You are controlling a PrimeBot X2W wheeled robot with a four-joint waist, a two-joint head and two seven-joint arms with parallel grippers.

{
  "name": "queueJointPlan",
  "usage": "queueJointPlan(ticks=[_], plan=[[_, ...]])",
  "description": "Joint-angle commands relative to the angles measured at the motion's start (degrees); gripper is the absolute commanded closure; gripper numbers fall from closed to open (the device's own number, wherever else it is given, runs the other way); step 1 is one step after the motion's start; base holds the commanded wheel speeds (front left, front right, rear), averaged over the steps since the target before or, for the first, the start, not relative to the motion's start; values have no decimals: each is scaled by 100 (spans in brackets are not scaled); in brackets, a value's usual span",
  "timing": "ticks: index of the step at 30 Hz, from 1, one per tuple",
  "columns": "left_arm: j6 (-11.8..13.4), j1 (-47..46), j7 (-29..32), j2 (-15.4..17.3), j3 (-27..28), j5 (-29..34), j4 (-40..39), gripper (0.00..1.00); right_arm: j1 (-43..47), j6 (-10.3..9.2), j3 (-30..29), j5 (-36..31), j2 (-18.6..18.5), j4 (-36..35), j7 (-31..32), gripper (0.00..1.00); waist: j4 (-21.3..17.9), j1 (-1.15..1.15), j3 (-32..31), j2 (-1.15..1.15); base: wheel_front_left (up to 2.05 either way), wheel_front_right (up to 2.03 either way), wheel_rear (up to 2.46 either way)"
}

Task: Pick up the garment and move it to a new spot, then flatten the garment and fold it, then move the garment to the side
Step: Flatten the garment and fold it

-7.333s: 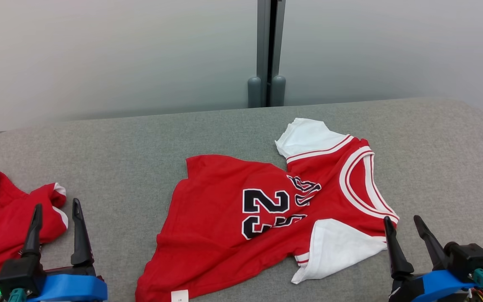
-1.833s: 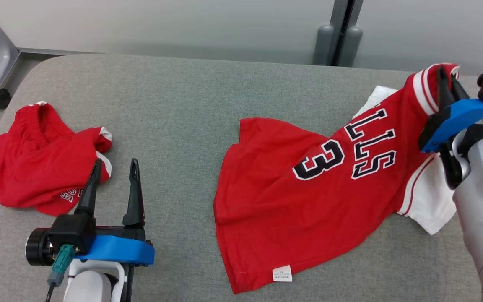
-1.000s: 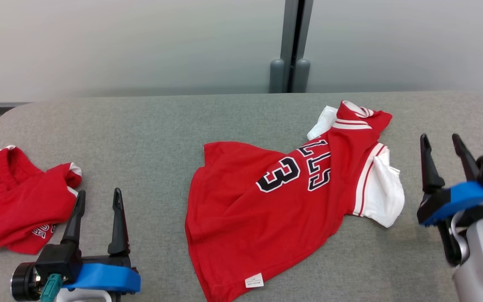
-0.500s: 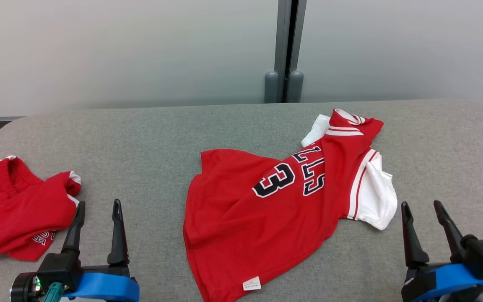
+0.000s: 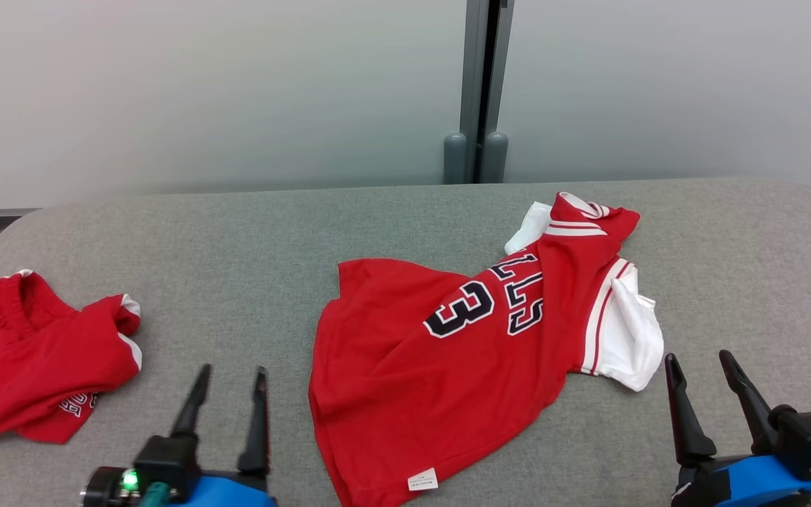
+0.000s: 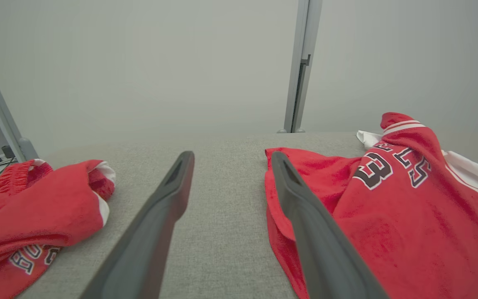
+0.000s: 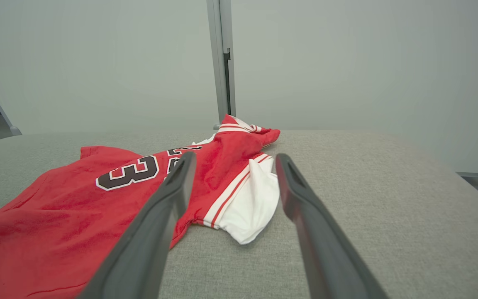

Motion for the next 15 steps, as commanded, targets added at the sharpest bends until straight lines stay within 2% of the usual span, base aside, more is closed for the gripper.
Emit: queueJointPlan(ticks=[1,7,8,15], plan=[[-26,40,46,3,-57,-14,39,0,84,1,-1,32,4,-16,12,0,5,1,0,0,0,0,0],[-98,44,430,-12,-752,-260,420,0,37,1,18,54,5,83,-15,0,5,1,9,0,0,0,0],[-114,83,584,21,-1009,-302,490,0,19,1,15,54,5,117,-30,0,-2,1,17,0,0,0,0],[-120,220,1044,220,-1722,-728,476,0,-37,1,11,71,4,219,-91,0,-38,1,82,0,0,0,0]])
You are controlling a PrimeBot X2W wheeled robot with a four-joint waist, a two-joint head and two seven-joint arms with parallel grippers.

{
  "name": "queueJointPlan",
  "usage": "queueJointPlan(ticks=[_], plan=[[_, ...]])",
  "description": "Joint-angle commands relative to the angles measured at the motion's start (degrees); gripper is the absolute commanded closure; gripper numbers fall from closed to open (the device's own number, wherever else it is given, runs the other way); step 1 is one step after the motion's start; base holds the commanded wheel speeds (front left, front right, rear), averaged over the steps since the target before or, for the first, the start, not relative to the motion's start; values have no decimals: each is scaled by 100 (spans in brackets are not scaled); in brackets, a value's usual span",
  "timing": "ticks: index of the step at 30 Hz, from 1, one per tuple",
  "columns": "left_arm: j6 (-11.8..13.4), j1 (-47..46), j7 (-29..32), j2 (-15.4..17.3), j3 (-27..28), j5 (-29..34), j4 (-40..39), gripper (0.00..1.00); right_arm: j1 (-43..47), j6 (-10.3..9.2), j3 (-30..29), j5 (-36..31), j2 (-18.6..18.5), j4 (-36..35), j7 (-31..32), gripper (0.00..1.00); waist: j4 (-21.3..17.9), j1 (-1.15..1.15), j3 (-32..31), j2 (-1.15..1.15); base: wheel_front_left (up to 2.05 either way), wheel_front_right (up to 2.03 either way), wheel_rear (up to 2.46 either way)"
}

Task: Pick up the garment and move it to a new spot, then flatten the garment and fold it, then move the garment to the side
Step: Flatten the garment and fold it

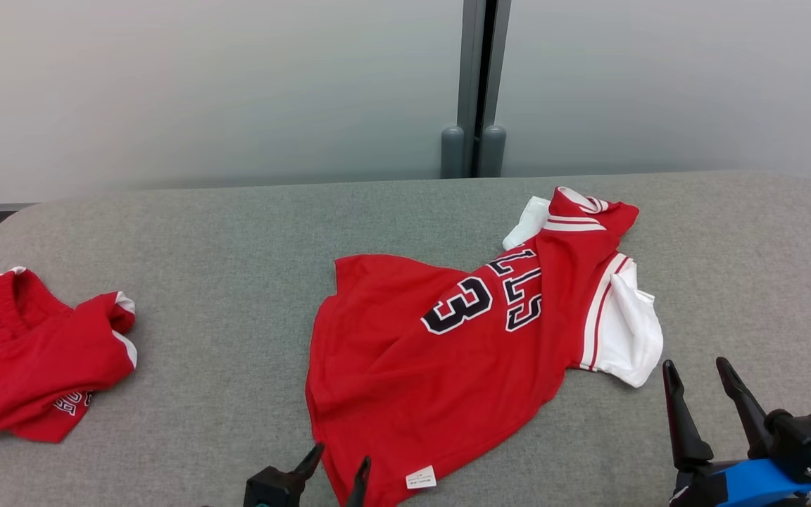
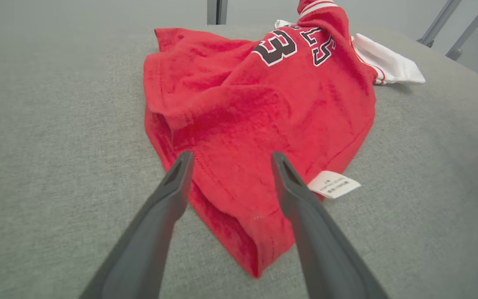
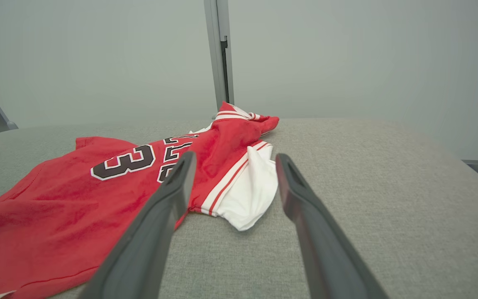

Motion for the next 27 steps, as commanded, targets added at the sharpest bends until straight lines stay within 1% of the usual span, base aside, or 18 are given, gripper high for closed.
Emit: queueJointPlan(ticks=[1,8,12,18,25,26,27], plan=[[-40,27,44,70,-58,-35,-19,0,-36,1,-8,31,3,20,-30,0,0,0,16,0,0,0,0],[-26,89,423,231,-456,-403,-4,0,-118,1,-10,78,3,118,-130,0,-19,0,124,0,0,0,0],[-26,99,524,254,-628,-571,45,0,-181,1,25,89,4,168,-159,0,-43,0,176,0,0,0,0],[-18,-18,536,211,-701,-641,221,0,-235,1,43,106,3,232,-200,0,-76,0,258,0,0,0,0],[-10,-305,260,146,-673,-702,432,0,-306,1,75,124,3,293,-242,0,-98,0,362,0,0,0,0],[-11,-356,235,120,-655,-742,473,10,-308,1,89,132,3,304,-251,0,-102,0,376,0,0,0,0],[-11,-422,216,102,-644,-771,523,49,-318,1,108,138,4,316,-254,0,-109,0,395,0,0,0,0]])
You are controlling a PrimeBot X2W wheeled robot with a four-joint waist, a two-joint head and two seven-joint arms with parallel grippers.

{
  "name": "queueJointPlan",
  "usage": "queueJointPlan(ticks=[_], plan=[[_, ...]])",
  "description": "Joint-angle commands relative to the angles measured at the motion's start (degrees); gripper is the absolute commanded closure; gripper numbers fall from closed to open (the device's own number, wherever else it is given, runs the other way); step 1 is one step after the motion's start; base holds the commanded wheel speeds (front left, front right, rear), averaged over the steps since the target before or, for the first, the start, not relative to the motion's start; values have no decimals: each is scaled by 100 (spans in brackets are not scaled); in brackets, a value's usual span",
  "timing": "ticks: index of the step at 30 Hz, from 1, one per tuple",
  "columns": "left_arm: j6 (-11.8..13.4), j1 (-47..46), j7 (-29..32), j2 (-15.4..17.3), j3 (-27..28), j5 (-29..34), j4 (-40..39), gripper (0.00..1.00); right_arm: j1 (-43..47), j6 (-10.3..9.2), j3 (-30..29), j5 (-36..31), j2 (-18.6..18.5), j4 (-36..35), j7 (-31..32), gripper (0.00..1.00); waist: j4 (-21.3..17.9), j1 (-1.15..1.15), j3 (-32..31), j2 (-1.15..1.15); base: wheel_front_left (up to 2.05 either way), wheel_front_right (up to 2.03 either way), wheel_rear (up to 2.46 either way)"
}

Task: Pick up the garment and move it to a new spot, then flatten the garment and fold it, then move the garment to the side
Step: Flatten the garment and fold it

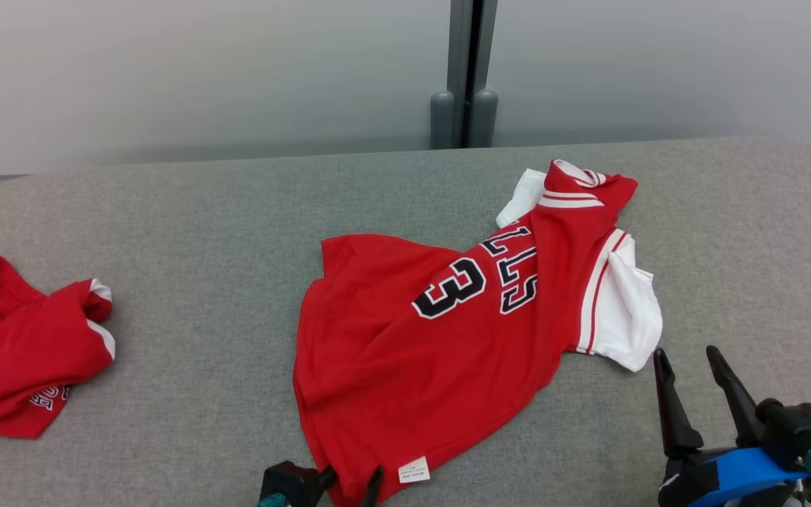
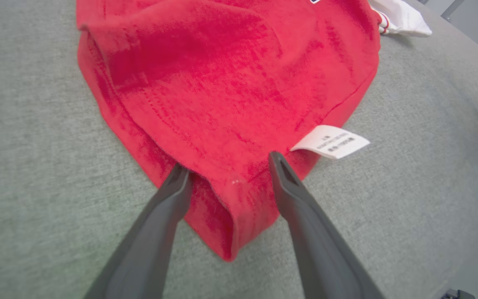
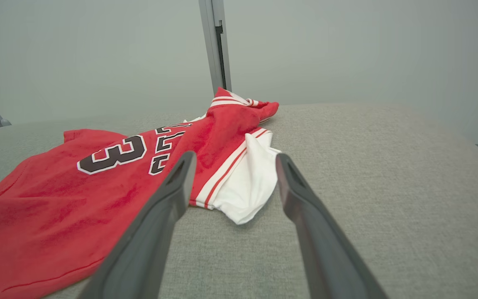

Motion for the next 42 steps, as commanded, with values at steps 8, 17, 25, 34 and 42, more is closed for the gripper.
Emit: queueJointPlan(ticks=[8,17,25,34,42], plan=[[2,-506,-203,-16,34,-188,444,100,-168,2,54,53,2,77,-70,0,-109,0,126,0,0,0,0],[163,-1286,-640,603,630,-249,355,100,-218,1,4,98,1,186,-163,0,-250,0,202,0,0,0,0],[411,-2122,-764,1236,1125,-171,15,100,-214,1,0,145,1,357,-253,0,-305,0,190,0,0,0,0],[517,-1785,-836,1225,1125,-272,-359,100,-158,2,24,191,1,571,-291,0,-202,0,106,0,0,0,0],[587,-773,-1112,798,832,-388,-278,100,-174,1,-24,111,0,610,-257,0,33,0,34,0,0,0,0]])
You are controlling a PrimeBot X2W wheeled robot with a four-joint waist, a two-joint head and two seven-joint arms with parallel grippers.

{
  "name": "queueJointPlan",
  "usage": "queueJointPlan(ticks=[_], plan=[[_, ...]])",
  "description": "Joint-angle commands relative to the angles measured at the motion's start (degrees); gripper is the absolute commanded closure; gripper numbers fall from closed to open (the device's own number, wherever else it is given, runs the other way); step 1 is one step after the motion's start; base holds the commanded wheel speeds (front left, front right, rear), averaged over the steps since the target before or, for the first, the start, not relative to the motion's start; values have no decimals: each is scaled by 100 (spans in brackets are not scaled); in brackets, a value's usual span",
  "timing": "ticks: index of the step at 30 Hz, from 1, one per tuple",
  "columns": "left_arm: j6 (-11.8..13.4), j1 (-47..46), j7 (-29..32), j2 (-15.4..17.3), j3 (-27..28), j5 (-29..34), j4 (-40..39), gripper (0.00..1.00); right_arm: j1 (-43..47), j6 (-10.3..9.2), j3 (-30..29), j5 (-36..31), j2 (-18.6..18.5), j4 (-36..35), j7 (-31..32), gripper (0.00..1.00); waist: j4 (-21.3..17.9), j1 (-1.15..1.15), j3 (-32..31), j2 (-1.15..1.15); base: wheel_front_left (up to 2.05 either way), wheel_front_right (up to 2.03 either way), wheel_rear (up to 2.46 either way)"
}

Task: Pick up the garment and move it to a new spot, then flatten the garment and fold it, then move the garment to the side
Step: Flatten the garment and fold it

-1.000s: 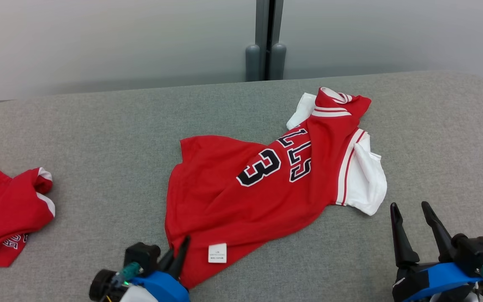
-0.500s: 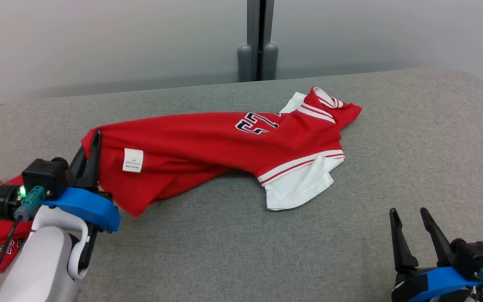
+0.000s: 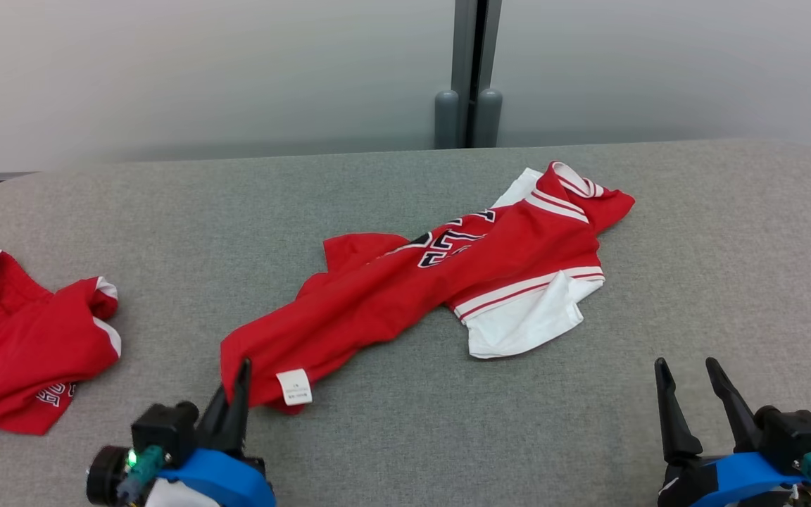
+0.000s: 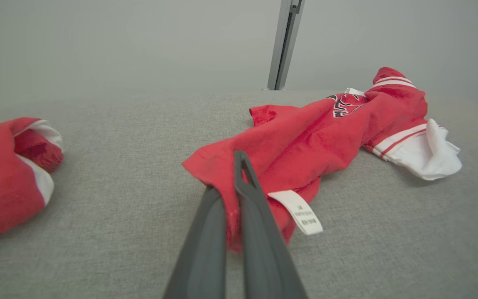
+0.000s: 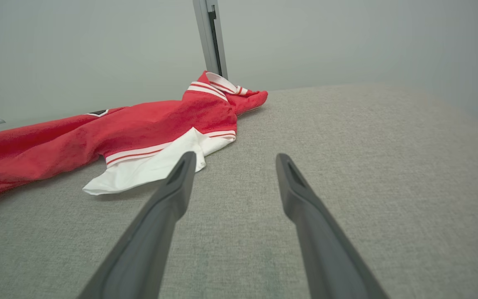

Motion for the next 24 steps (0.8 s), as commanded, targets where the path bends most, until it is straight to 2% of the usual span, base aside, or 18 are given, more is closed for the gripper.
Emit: queueJointPlan(ticks=[1,7,15,16,17,18,24], plan=[[32,169,-82,-97,-66,-35,20,100,-7,2,-11,-45,-2,-7,13,0,59,0,-19,0,0,0,0],[-44,777,-230,-424,-224,-165,192,100,75,1,-19,-75,-5,7,57,0,205,0,-122,0,0,0,0],[-61,1261,-281,-557,-335,-206,430,100,165,1,-32,-79,-4,27,105,0,334,0,-239,0,0,0,0],[-54,1275,-285,-552,-349,-180,452,82,181,1,-31,-74,-4,39,106,0,347,0,-258,0,0,0,0],[-24,1275,-287,-556,-337,-159,435,11,194,2,-23,-67,-4,45,110,0,355,0,-273,0,0,0,0],[-22,1254,-296,-564,-322,-142,404,0,200,1,-18,-60,-4,52,113,0,367,0,-286,0,0,0,0],[208,1072,-322,-489,65,91,-188,0,234,1,1,-47,-4,81,109,0,378,0,-366,0,0,0,0]])
